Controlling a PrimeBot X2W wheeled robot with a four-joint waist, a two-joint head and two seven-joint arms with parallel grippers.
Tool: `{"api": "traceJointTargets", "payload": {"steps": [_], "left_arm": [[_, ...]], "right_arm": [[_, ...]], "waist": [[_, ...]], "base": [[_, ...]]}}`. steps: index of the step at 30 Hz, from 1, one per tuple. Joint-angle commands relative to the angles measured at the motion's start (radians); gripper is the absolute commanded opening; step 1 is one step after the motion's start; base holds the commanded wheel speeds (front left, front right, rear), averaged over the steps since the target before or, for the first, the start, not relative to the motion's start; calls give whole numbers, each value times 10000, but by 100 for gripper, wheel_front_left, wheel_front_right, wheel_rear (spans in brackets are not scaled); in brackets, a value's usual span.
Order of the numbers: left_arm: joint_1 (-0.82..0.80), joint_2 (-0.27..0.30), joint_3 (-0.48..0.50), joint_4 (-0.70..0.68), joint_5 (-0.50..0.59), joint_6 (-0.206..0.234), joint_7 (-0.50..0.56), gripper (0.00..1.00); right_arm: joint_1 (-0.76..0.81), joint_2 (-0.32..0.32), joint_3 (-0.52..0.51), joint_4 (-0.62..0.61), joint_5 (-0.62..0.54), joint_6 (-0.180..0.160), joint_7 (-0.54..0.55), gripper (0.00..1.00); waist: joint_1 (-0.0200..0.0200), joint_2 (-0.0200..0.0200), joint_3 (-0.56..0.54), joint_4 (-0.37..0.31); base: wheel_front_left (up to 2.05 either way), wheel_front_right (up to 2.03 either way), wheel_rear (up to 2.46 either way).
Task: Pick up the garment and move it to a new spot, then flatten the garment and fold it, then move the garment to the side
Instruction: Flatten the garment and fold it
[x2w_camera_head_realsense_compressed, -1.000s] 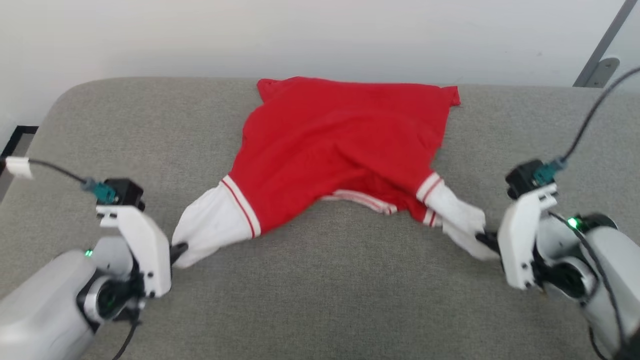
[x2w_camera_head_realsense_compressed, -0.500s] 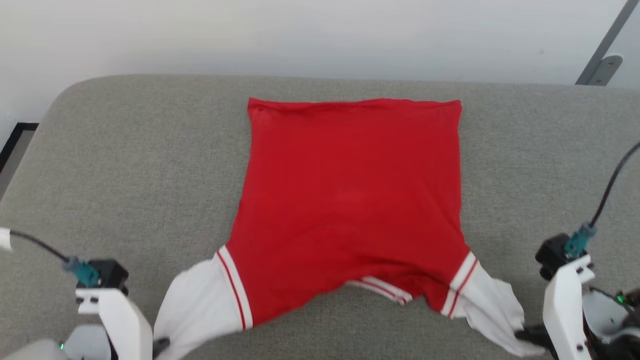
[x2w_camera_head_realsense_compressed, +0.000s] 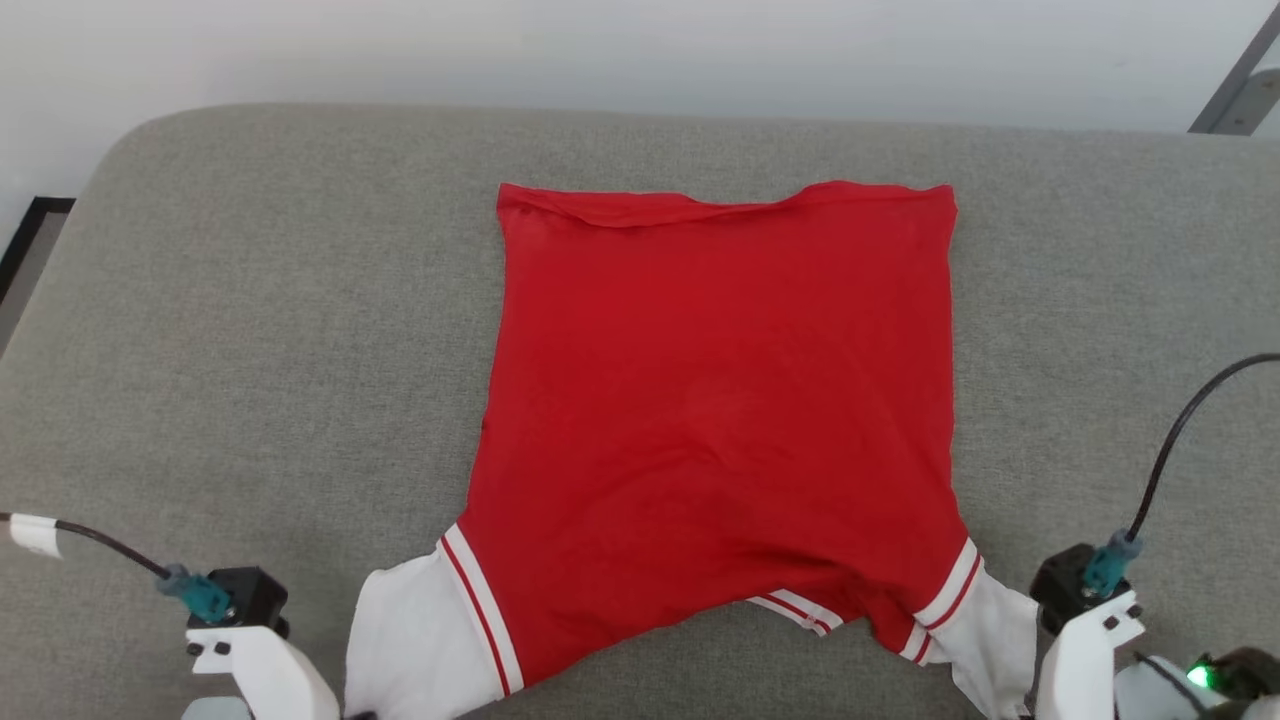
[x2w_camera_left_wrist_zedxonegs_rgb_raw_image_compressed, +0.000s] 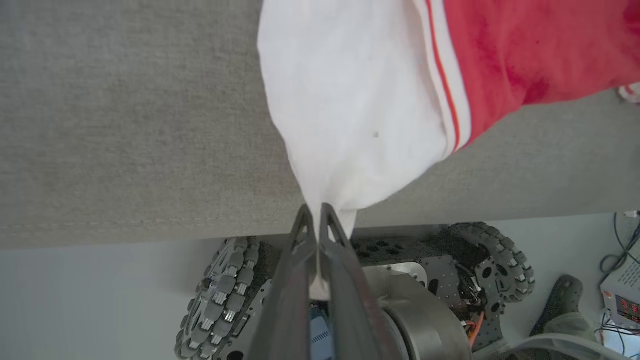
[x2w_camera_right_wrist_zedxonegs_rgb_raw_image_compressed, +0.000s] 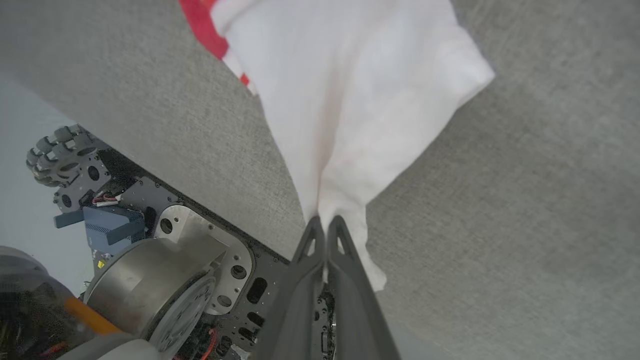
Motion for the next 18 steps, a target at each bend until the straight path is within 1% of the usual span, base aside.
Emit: {"api": "traceJointTargets", "payload": {"steps": [1, 2, 3, 4, 5, 6, 9, 13, 18], "left_arm": [[-100, -98, 20, 96, 114, -120, -85, 0], [-182, -213, 32, 189, 157, -234, -162, 0], [-246, -328, 58, 279, 206, -347, -239, 0], [-297, -418, 65, 373, 271, -440, -306, 0], [-355, -485, 49, 471, 378, -531, -364, 0], [-418, -566, 39, 551, 453, -617, -415, 0], [-571, -773, 75, 749, 534, -863, -564, 0], [-694, -957, 89, 891, 656, -1074, -724, 0], [-866, -1129, 90, 993, 790, -1266, -833, 0]], "right_arm": [[27, 129, 59, 131, -37, -2, -124, 9], [-57, 151, 75, 191, -233, 0, -312, 30], [-125, 193, 121, 265, -308, 0, -434, 47], [-155, 270, 115, 334, -358, 0, -516, 55], [-211, 282, 80, 346, -452, -2, -560, 71], [-272, 273, 61, 286, -504, 0, -622, 100], [-424, 276, -115, -68, -639, 0, -682, 100], [-693, 449, -718, -810, -895, 0, -797, 100], [-1428, 1110, -1637, -1460, -1669, 0, -1158, 100]], "waist": [[0, 0, 30, -1], [0, 0, 57, -2], [0, 0, 75, 1], [0, 0, 88, 3], [0, 0, 102, 10], [0, 0, 115, 21], [0, 0, 135, 46], [0, 0, 162, 123], [0, 0, 274, 240]], "base": [[0, 0, 0], [0, 0, 0], [0, 0, 0], [0, 0, 0], [0, 0, 0], [0, 0, 0], [0, 0, 0], [0, 0, 0], [0, 0, 0]]}}
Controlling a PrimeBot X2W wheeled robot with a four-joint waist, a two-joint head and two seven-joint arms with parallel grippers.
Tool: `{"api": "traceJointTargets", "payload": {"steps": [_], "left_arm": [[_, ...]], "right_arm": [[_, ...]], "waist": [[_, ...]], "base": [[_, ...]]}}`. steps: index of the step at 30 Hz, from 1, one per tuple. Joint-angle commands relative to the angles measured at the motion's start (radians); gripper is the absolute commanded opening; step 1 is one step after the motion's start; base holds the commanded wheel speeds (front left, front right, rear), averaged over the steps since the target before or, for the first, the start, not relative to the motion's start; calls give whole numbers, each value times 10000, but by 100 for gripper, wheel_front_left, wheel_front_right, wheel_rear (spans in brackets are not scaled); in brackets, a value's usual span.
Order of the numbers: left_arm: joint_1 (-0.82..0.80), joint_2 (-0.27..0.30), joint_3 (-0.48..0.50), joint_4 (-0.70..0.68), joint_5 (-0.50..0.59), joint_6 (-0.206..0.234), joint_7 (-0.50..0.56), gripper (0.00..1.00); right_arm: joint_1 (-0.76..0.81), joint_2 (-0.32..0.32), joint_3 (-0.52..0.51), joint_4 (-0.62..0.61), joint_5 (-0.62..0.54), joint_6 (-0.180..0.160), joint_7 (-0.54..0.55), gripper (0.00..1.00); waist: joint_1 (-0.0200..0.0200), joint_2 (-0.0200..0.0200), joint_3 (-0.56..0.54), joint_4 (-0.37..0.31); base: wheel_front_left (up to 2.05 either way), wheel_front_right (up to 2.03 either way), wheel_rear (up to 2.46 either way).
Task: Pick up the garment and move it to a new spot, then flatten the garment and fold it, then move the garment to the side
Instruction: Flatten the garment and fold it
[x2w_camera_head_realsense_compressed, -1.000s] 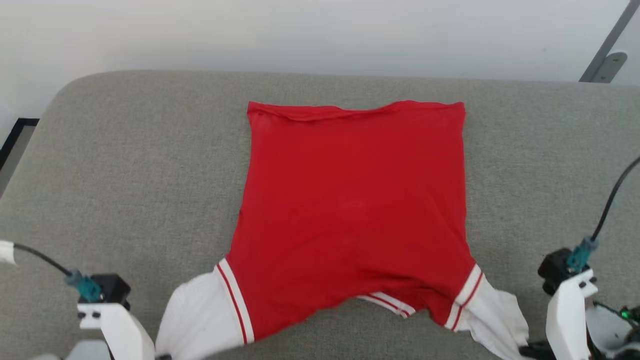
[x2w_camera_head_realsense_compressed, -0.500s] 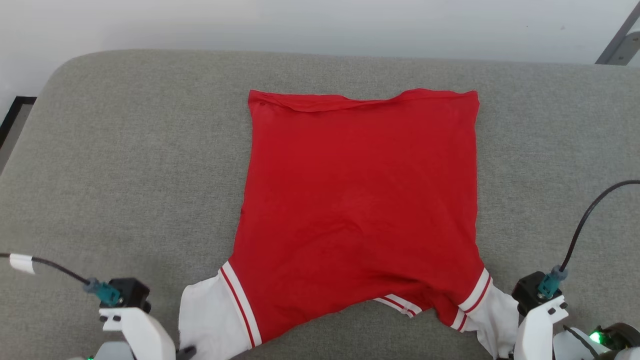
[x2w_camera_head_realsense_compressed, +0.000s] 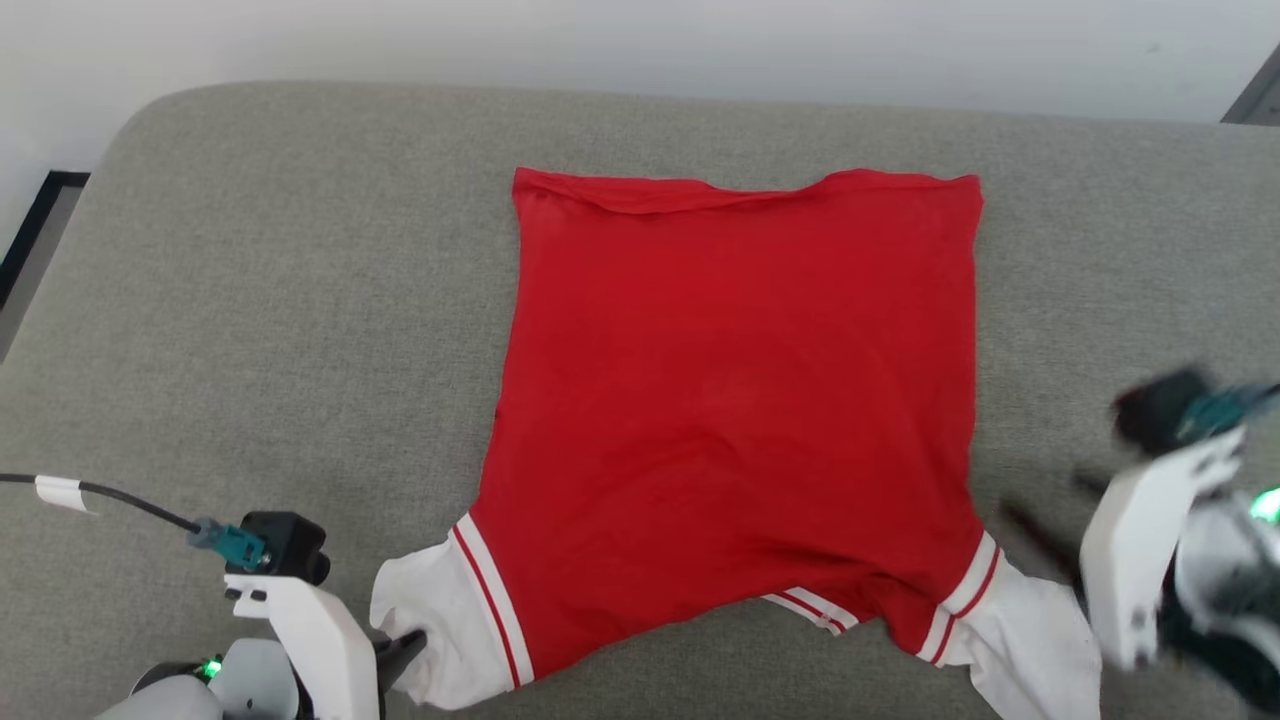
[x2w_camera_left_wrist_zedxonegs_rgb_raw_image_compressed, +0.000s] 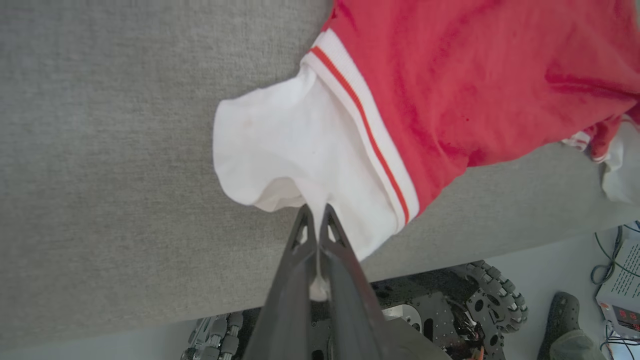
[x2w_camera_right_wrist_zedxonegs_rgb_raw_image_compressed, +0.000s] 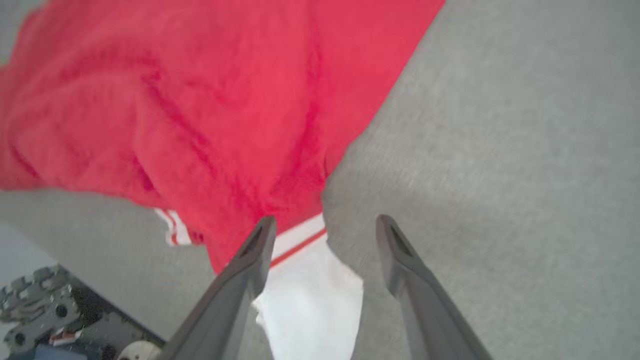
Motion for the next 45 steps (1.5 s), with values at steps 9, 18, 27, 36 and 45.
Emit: {"api": "traceJointTargets", "payload": {"steps": [9, 18, 27, 36, 45], "left_arm": [[-488, -267, 2, 158, 327, -276, -75, 0], [-1157, -655, 45, 300, 619, -651, -95, 0], [-1958, -1375, -68, 807, 948, -1193, 53, 0], [-2442, -2002, -148, 1451, 980, -1700, 35, 0], [-2593, -2224, -65, 1992, 911, -1930, -82, 0]], "right_arm": [[-2638, 1514, -913, 1097, -1897, 0, -1752, 100], [-6242, 1901, -1446, 5447, -3004, -2, -3114, 100], [-8903, 1584, -2176, 9408, -4117, 0, -3093, 100], [-9816, 1496, -3371, 12329, -5103, -2, -1620, 100], [-9528, 1372, -3675, 13581, -5411, -3, -1046, 0]], "waist": [[0, -1, 346, 257], [0, -1, 1117, 670], [0, -1, 1985, 1437], [0, -1, 2637, 1985], [0, -1, 2747, 2022]], "base": [[0, 0, 0], [0, 0, 0], [0, 0, 0], [0, 0, 0], [0, 0, 0]]}}
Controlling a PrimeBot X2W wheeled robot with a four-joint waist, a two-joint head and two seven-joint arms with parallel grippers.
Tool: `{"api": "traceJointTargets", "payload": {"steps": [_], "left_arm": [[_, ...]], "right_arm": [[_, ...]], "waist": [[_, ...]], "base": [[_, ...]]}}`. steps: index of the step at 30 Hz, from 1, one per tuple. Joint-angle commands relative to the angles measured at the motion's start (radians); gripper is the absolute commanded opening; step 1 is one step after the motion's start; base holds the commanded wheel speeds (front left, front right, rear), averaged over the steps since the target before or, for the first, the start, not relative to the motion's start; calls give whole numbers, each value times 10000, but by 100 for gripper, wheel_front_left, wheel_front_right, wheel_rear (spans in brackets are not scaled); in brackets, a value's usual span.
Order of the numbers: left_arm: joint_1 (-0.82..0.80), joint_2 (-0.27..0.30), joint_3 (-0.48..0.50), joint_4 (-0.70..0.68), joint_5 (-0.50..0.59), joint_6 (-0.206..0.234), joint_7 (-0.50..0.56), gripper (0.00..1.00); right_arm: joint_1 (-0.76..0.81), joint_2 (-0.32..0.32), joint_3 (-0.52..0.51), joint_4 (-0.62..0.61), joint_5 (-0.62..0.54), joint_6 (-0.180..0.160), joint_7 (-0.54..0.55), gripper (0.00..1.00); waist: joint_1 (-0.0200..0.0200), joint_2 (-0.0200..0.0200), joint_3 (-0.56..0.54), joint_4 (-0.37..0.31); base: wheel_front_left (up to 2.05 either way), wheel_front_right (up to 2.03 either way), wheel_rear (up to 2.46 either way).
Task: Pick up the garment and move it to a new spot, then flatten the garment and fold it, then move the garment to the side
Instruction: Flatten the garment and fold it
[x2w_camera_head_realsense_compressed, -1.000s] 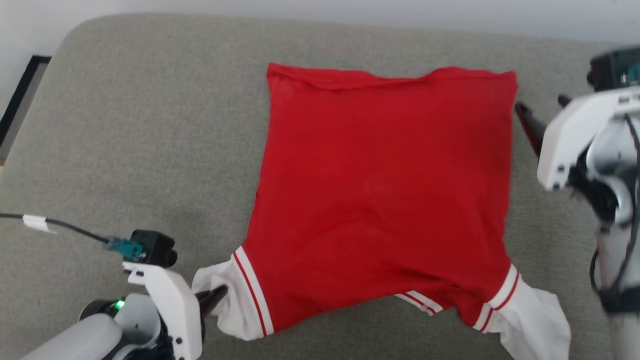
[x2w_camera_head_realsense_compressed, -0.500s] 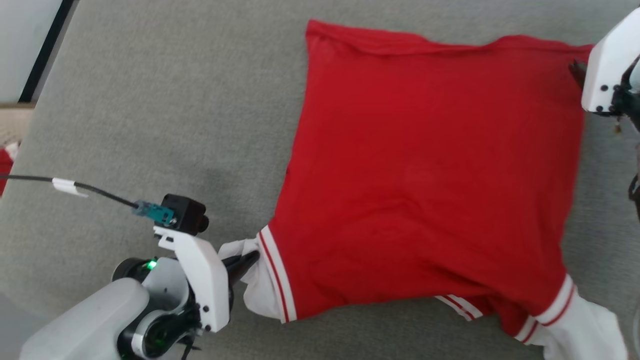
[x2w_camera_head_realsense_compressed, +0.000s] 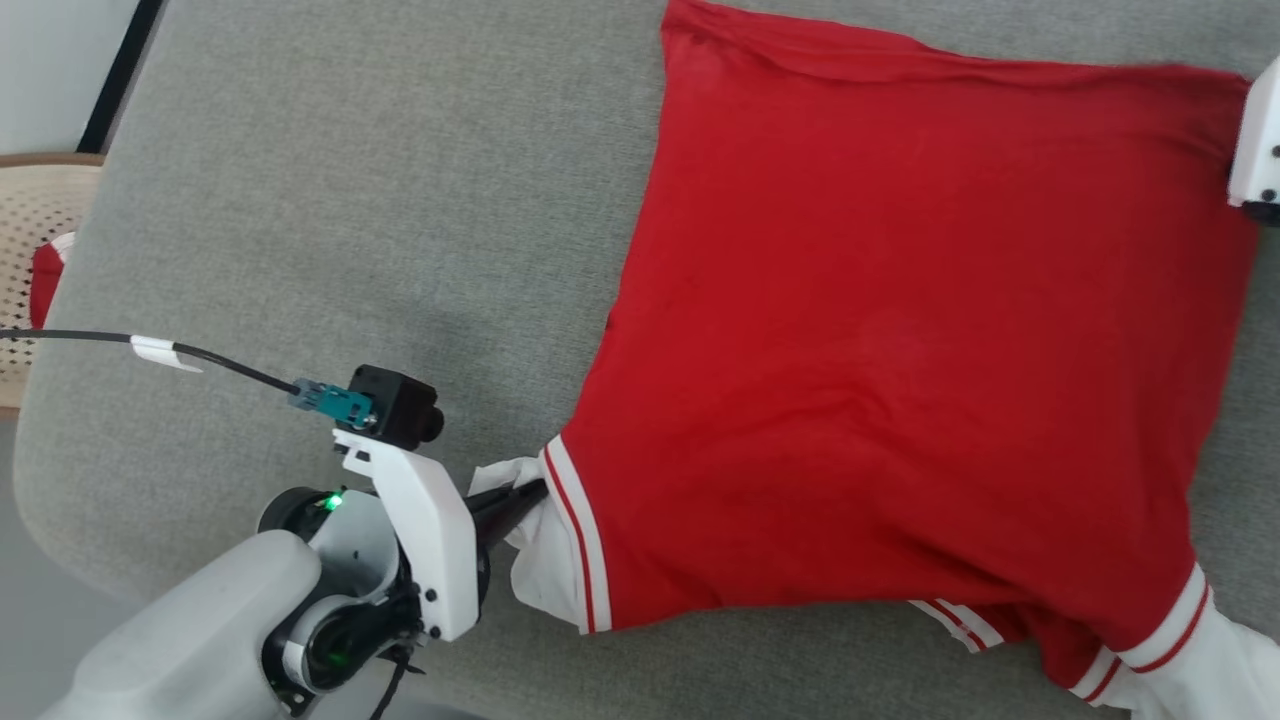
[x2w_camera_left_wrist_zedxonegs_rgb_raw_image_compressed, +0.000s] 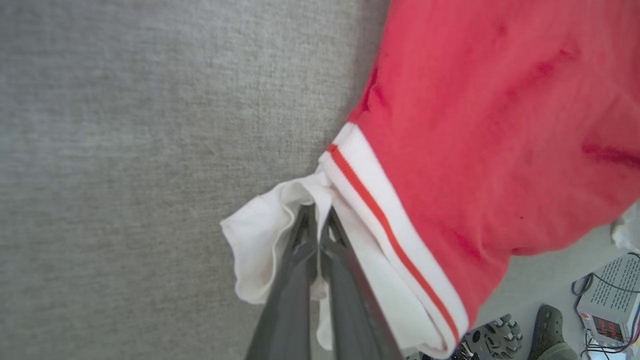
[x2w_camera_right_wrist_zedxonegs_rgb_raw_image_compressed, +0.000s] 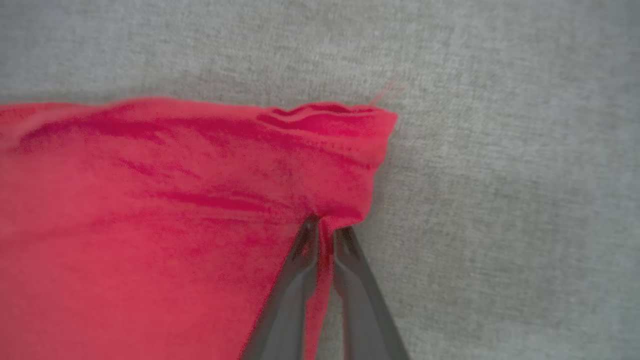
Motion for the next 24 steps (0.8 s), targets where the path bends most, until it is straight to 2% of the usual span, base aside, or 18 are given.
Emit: {"api": "traceJointTargets", "payload": {"steps": [1, 6, 12, 18, 21, 24], "left_arm": [[-101, 35, 54, 164, -85, 35, -55, 0], [145, 333, 225, 252, -130, 111, -245, 0], [578, 891, 384, 17, -302, 337, -332, 0], [1053, 1440, 519, -436, -512, 637, -412, 0], [1259, 1656, 555, -657, -612, 813, -415, 0], [1407, 1811, 587, -852, -703, 977, -396, 0]], "right_arm": [[1058, 196, 33, 773, -29, -11, 235, 0], [811, 607, 1353, 694, 465, 6, 103, 0], [1407, 464, 3638, -388, 2345, 3, 314, 0], [3135, -615, 5539, -3026, 4787, -8, 1330, 0], [4158, -1255, 5903, -4638, 5790, -8, 1923, 0], [5141, -1777, 5854, -6180, 6462, -8, 2480, 0]], "waist": [[0, -1, -50, -76], [0, -1, -395, -609], [0, -1, -916, -1377], [0, -1, -1446, -1999], [0, -1, -1701, -2227], [0, -1, -1902, -2426]], "base": [[0, 0, 0], [0, 0, 0], [0, 0, 0], [0, 0, 0], [0, 0, 0], [0, 0, 0]]}}
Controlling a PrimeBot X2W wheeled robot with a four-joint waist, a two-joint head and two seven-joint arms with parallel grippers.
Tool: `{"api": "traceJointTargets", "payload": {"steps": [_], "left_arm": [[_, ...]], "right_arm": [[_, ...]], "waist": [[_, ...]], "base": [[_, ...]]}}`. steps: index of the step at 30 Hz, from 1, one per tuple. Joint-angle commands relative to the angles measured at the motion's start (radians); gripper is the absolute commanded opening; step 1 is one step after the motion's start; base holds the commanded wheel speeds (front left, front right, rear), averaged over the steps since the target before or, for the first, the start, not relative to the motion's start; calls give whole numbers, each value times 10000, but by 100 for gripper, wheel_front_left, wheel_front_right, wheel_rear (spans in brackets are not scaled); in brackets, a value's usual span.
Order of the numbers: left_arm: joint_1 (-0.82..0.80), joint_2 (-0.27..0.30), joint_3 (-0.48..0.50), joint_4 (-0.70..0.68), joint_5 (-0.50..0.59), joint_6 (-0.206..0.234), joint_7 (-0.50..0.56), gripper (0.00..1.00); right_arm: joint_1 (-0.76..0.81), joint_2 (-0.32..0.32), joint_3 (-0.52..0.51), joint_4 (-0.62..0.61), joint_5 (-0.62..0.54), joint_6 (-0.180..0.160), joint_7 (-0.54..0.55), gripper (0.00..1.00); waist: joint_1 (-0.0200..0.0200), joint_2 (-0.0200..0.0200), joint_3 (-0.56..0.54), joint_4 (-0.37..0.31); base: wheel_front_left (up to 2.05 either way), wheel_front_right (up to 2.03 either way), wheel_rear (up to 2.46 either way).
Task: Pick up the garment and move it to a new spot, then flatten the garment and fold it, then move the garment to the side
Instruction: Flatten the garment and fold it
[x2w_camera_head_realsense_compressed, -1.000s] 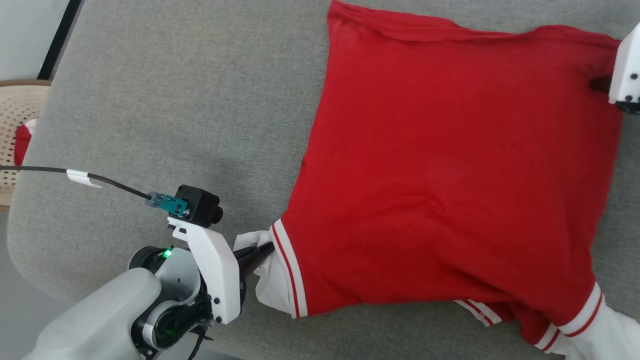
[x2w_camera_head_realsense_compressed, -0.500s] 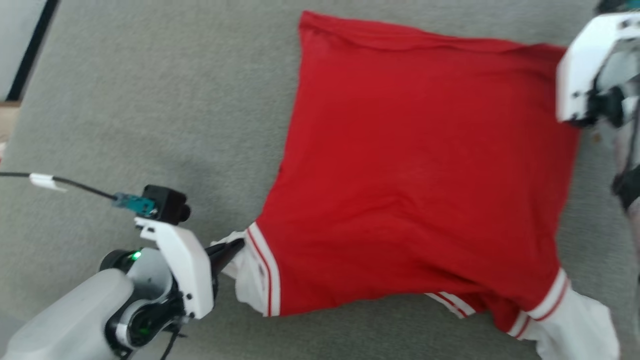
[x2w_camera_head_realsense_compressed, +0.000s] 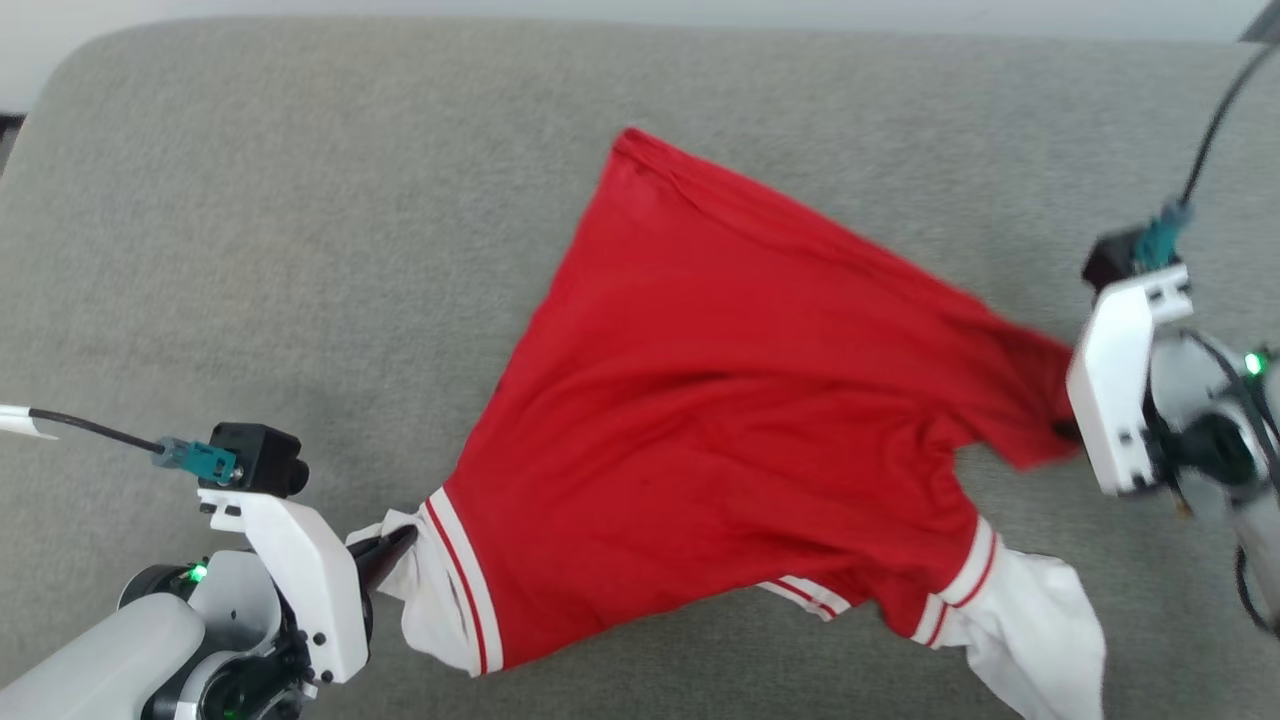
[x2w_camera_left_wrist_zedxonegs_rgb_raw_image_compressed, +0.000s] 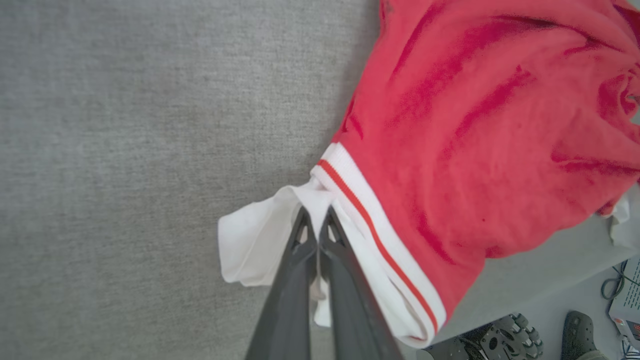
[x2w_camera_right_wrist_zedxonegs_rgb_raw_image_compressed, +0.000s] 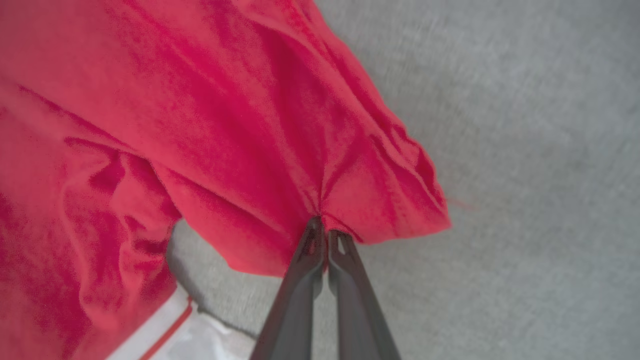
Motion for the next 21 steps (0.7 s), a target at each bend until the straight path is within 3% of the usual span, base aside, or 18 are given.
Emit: {"api": "traceJointTargets", "payload": {"steps": [1, 5, 10, 15, 16, 17, 18, 19, 20, 21], "left_arm": [[106, 38, 40, -65, -108, 64, -15, 0], [232, 96, 15, -252, -139, 202, 1, 0], [181, 23, -40, -348, -59, 239, 22, 0], [9, -161, -87, -221, 27, 116, 42, 0], [7, -206, -87, -184, 8, 98, 22, 0], [5, -230, -97, -142, 10, 64, 9, 0], [-4, -245, -113, -104, 28, 32, 9, 0], [-4, -245, -113, -104, 28, 32, 9, 0], [-7, -276, -139, -3, 49, -7, 33, 0], [-7, -276, -139, -3, 49, -7, 33, 0]], "right_arm": [[345, -88, -71, -351, 138, -4, 167, 0], [1886, -302, -739, -1997, 520, -4, 828, 0], [3622, 71, -1738, -3458, 213, -2, 1106, 0], [4582, 739, -2109, -3413, -446, -2, 347, 0], [4667, 865, -2104, -3189, -604, -4, 163, 4], [4689, 938, -2053, -3009, -789, -4, -71, 29], [4664, 975, -2058, -2820, -988, -5, -292, 82], [4664, 975, -2058, -2820, -988, -5, -292, 82], [4577, 1068, -2037, -2564, -1154, -13, -500, 100], [4577, 1068, -2037, -2564, -1154, -13, -500, 100]], "waist": [[0, 0, -203, -203], [0, 0, -339, -316], [0, 0, -334, -282], [0, 0, -283, -183], [0, 0, -281, -179], [0, 0, -283, -174], [0, 0, -284, -161], [0, 0, -284, -161], [0, 0, -316, -135], [0, 0, -316, -135]], "base": [[0, 0, 0], [0, 0, 0], [0, 0, 0], [0, 0, 0], [0, 0, 0], [0, 0, 0], [0, 0, 0], [0, 0, 0], [0, 0, 0], [0, 0, 0]]}}
